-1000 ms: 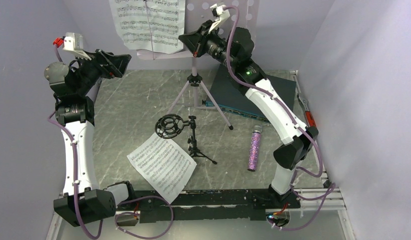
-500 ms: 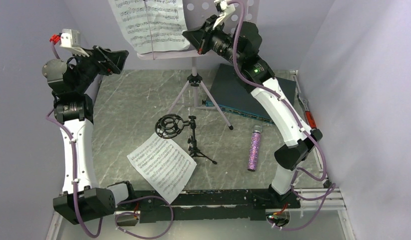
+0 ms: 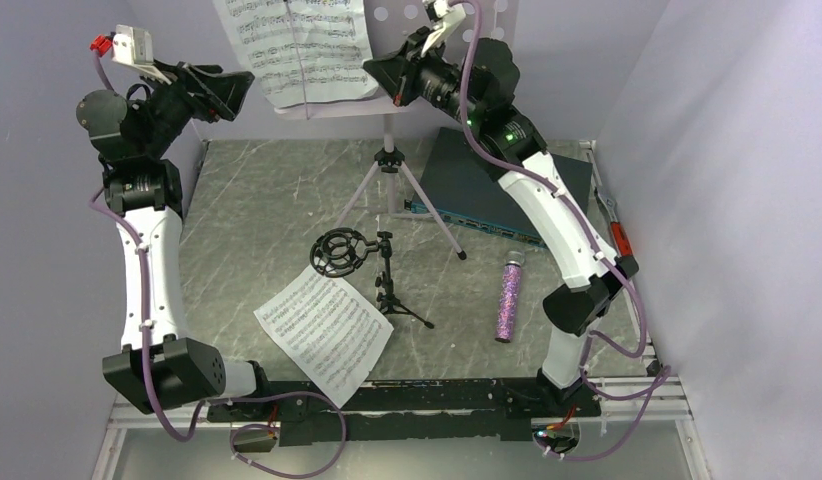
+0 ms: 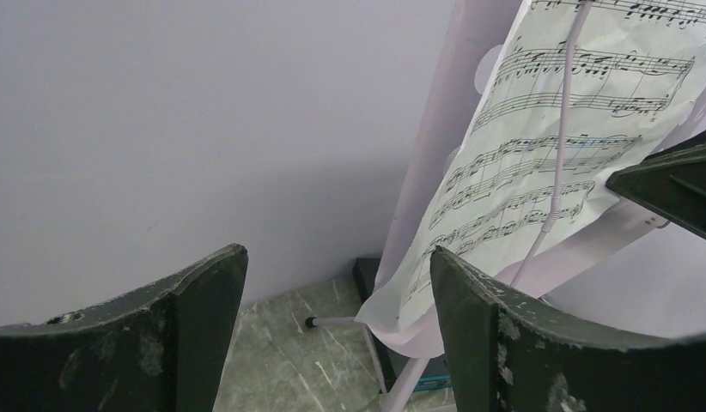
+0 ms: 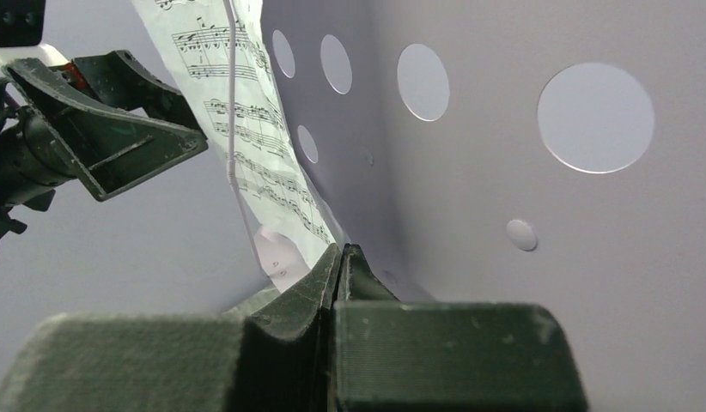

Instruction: Set up the instrument practice props

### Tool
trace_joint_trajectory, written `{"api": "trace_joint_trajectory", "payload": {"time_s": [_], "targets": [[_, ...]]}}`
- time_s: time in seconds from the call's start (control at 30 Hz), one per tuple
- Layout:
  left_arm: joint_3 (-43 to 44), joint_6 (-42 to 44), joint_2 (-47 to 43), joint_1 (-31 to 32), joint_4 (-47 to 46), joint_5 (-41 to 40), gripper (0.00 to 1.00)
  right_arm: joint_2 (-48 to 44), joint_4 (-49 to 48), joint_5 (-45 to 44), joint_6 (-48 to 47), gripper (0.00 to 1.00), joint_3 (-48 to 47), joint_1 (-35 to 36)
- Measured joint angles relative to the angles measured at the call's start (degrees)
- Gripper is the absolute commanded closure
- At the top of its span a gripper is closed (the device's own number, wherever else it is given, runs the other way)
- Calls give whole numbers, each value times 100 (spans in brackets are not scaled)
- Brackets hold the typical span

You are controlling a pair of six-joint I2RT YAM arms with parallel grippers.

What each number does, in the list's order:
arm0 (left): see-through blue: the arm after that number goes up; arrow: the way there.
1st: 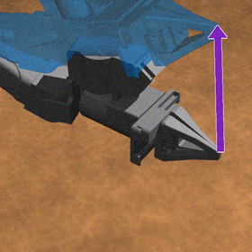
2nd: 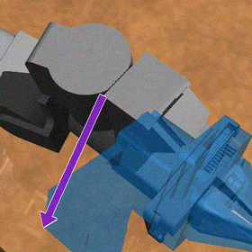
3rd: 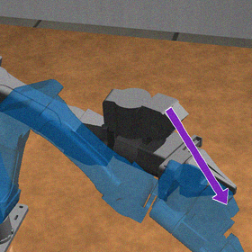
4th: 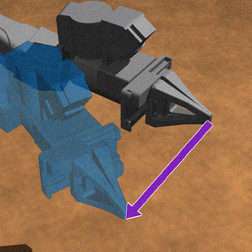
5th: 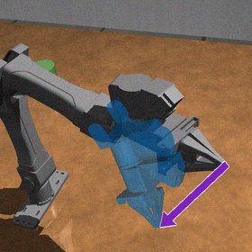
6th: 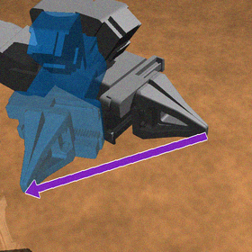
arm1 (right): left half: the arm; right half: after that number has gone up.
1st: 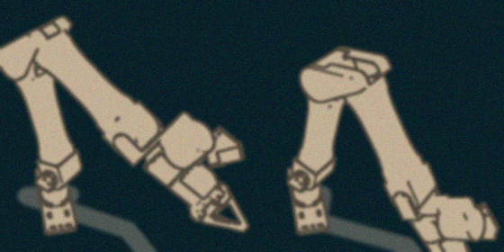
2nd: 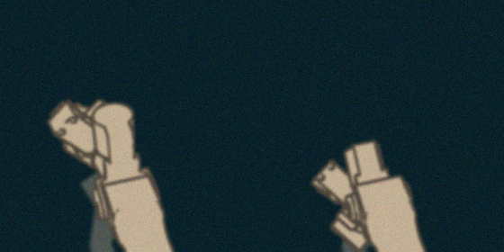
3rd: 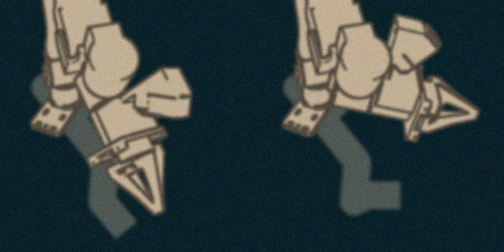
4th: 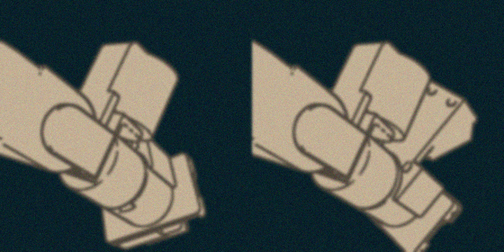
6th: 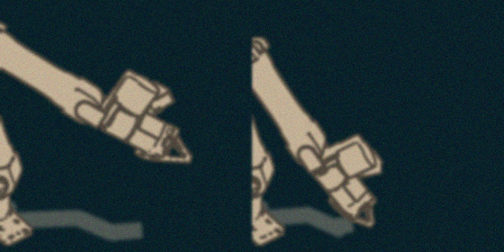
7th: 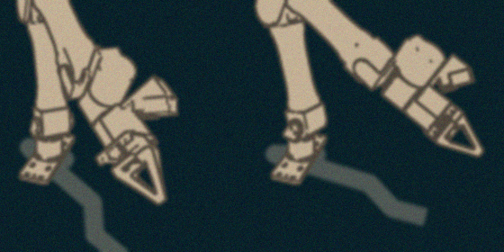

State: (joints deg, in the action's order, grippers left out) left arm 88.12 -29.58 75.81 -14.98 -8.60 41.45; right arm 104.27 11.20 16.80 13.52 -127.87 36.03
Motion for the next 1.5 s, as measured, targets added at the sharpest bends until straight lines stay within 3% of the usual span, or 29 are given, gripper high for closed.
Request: {"api": "trace_joint_trajectory", "payload": {"time_s": [0.33,0.53,0.7,1.0,1.23,1.5], "targets": [[-177,-26,-146,-4,-275,136,11,223,168,94,-31,97,-199,-17],[-179,-22,-216,-4,-306,133,10,337,275,179,-22,80,-284,-20],[-179,4,-216,-4,-262,107,10,251,245,177,-31,71,-181,-26],[-179,9,-216,-4,-251,83,14,-50,160,181,-26,62,179,-37],[-291,-33,-251,-4,-240,168,9,-286,76,275,0,58,568,-37],[-1185,-7,-872,-4,1307,-330,7,-1082,28,326,-2,52,1694,-37]]}}
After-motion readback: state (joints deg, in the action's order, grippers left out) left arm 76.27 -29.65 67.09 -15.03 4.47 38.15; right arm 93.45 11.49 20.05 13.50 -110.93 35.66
